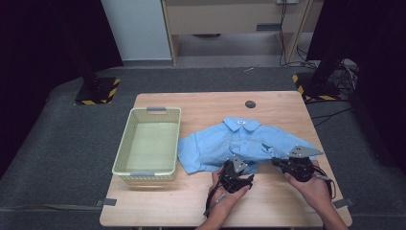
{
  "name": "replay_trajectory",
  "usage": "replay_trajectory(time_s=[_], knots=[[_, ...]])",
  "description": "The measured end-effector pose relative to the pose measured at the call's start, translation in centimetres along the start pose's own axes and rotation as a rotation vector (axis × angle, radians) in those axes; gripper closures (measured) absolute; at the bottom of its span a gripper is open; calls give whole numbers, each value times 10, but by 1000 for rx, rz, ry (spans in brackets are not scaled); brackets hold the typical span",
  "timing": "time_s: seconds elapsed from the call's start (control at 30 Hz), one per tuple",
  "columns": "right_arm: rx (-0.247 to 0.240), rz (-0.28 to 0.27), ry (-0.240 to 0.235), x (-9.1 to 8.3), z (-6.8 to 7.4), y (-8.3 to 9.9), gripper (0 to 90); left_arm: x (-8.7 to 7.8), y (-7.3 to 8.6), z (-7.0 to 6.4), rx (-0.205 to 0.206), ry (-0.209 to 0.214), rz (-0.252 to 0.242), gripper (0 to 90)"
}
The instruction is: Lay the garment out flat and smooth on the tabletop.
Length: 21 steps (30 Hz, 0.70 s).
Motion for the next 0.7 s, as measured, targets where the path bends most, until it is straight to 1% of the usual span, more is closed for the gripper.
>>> replay_trajectory(time_s=[0.07, 0.2, 0.27, 0.3, 0.43, 0.47, 0.5, 0.53, 0.63, 0.7], knots=[[11, -6, 0, 0, 0, -2, 900, 6, 0, 0, 0, -5, 8, 342], [14, -6, -2, -1, 0, -3, 900, 15, -1, 3, -14, -15, 15, 362], [13, -5, -4, -1, 0, -3, 900, 17, -1, 3, -2, -15, 21, 377], [15, -6, -4, -1, 0, -3, 900, 17, -1, 4, 11, -20, 24, 394], [17, -9, -5, -2, -1, -3, 900, 17, -3, 10, 42, -29, 33, 547], [17, -10, -4, -2, -1, -4, 900, 17, -3, 12, 62, -32, 40, 595], [19, -10, -4, -2, -1, -4, 900, 17, -4, 13, 70, -30, 47, 649], [19, -10, -3, -2, -1, -3, 900, 16, -5, 13, 69, -28, 56, 712], [18, -7, 1, -1, -1, -3, 900, 16, -7, 16, 77, -14, 84, 847], [17, -5, 7, -1, -2, -3, 900, 12, -7, 16, 82, -1, 91, 877]])
Point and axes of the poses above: each handheld gripper's, and its own axes: x roughly forward along the jaws, y roughly out of its underside, z roughly to its left, the point moved 3 cm from there along x, roughly forward along the jaws, and after that the axes turned 13 degrees about -z, right-handed, at the moved point
